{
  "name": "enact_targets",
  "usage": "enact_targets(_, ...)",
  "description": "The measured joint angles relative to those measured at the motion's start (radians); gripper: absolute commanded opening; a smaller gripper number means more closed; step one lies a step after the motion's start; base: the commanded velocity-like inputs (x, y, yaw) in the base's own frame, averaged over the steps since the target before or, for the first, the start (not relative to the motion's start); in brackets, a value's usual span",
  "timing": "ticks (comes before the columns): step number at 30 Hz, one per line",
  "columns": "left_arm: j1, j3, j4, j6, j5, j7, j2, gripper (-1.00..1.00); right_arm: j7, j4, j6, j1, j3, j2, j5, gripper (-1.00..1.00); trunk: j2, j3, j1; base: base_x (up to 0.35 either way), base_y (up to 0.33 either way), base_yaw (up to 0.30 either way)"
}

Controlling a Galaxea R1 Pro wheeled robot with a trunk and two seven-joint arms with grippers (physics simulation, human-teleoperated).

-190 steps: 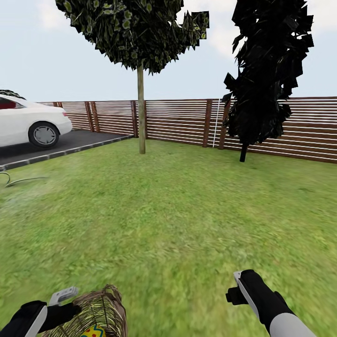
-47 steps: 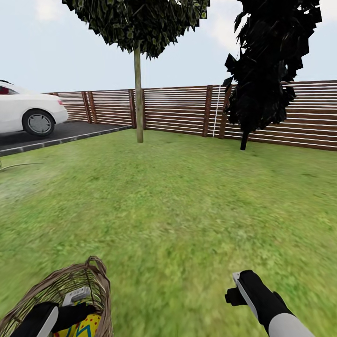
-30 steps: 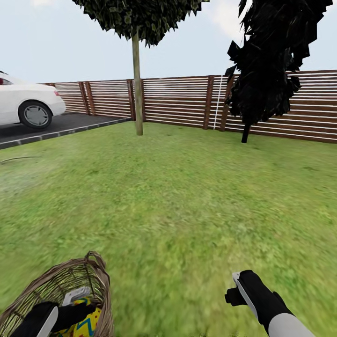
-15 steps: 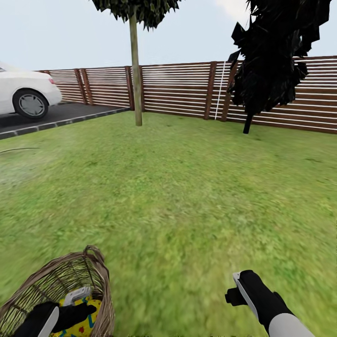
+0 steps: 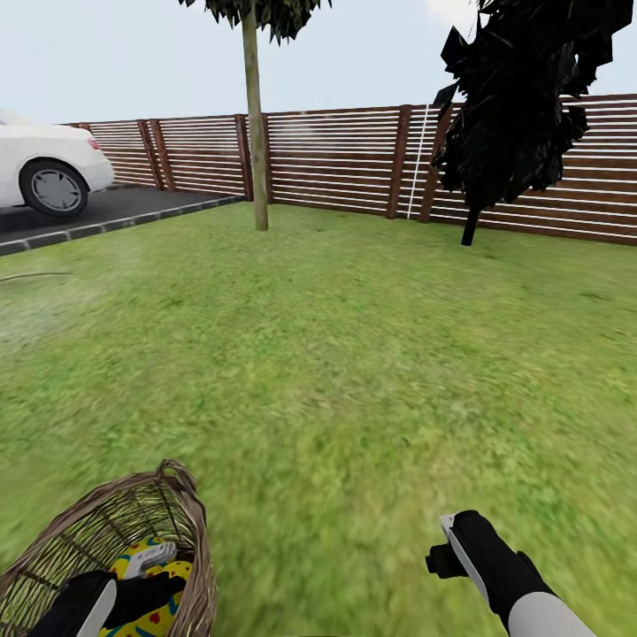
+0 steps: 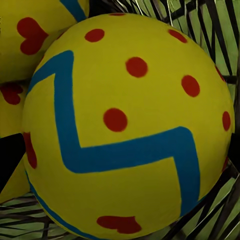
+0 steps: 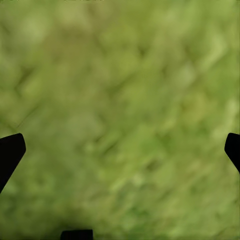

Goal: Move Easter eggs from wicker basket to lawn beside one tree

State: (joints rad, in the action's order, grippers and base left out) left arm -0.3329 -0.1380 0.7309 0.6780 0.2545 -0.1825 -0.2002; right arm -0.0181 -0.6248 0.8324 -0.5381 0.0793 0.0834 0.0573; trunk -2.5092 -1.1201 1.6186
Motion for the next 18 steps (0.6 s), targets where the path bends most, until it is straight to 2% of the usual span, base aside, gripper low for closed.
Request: enact_targets(18, 0.000, 0.001, 0.000, 0.000, -0.004, 0.001, 0.002, -1.00, 0.000, 0.000, 0.000, 0.000, 0.000, 0.000, 0.001, 1.00, 0.000, 0.000, 0.000, 0.000, 0.000, 0.000)
